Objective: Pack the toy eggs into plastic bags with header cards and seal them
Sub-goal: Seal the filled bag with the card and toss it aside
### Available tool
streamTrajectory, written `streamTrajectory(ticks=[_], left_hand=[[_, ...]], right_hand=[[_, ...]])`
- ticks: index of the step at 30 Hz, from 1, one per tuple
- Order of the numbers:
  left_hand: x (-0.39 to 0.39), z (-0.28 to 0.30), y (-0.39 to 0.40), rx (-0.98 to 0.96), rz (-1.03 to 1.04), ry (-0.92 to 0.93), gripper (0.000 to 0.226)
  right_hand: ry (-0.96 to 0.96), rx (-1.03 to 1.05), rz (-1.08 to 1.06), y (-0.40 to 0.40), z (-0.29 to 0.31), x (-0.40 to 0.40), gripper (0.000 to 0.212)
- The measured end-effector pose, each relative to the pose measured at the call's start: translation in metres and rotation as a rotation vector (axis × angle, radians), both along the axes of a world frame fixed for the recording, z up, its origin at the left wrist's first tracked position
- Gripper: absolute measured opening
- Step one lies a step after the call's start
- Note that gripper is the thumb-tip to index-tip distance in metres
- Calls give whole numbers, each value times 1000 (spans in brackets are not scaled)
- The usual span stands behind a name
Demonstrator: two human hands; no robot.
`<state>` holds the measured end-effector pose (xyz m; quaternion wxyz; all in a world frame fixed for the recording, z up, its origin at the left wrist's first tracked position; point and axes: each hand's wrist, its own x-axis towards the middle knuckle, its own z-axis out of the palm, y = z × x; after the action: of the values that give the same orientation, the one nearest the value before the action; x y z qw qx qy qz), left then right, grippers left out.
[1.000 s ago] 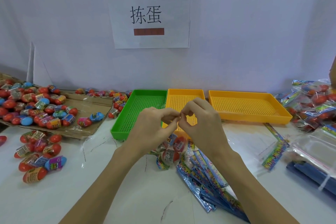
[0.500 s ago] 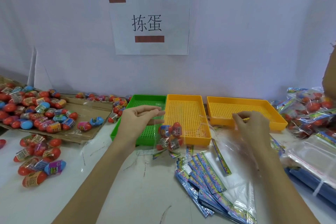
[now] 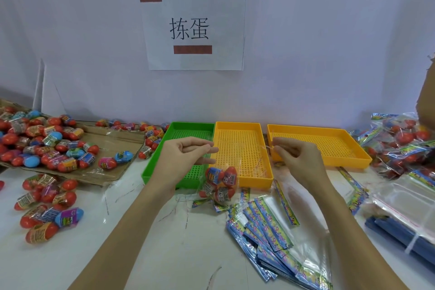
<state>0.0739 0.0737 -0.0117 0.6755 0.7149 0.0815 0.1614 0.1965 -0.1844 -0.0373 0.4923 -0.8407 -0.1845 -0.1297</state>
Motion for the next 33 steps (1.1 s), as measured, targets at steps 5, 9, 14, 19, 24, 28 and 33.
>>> streamTrajectory(ticks=[5, 9, 14, 19, 24, 28, 33], left_hand=[[0, 0, 0, 18, -12, -6, 11], [-1, 0, 0, 22, -19, -12, 11], [-1, 0, -1, 17, -18, -9, 11], [-1, 1, -1, 18, -27, -13, 11], [-2, 2, -1, 0, -28, -14, 11], [-2, 2, -2, -13, -19, -17, 11], [-2, 2, -2, -9, -15, -16, 10]], right_hand=[[-43, -89, -142, -6, -6, 4, 17], [-57, -59, -178, -11, -6, 11, 15], [-48, 227, -125, -14, -3, 9, 19], [228, 346, 147, -3, 9, -7, 22], [202, 200, 204, 14, 15, -21, 22], [-56, -228, 105, 22, 17, -28, 26], [-151, -293, 10, 24, 18, -29, 28]])
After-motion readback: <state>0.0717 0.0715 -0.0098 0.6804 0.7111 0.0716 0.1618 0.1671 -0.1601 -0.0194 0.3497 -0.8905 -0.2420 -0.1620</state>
